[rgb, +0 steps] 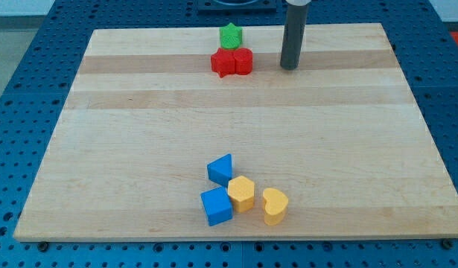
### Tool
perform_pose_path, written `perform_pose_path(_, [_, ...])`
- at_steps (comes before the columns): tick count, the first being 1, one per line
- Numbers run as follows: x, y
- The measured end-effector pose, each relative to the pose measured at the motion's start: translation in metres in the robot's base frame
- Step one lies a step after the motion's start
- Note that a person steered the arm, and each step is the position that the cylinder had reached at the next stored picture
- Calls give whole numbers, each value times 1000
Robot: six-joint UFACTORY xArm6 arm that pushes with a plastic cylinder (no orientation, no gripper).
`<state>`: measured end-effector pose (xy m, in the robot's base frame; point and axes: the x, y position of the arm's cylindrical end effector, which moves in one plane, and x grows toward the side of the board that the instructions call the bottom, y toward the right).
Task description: Point your arm to the green star
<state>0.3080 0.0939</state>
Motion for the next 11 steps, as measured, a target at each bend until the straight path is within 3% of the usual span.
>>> perform_pose_path(1, [9,0])
perform_pose_path(2, [54,-14])
perform_pose_path(3, [54,-14])
perform_pose_path(5, [123,-108])
perform_pose_path(7, [125,-134])
perform_pose_path(9, [26,-169])
perform_pose_path(11, [-114,-160])
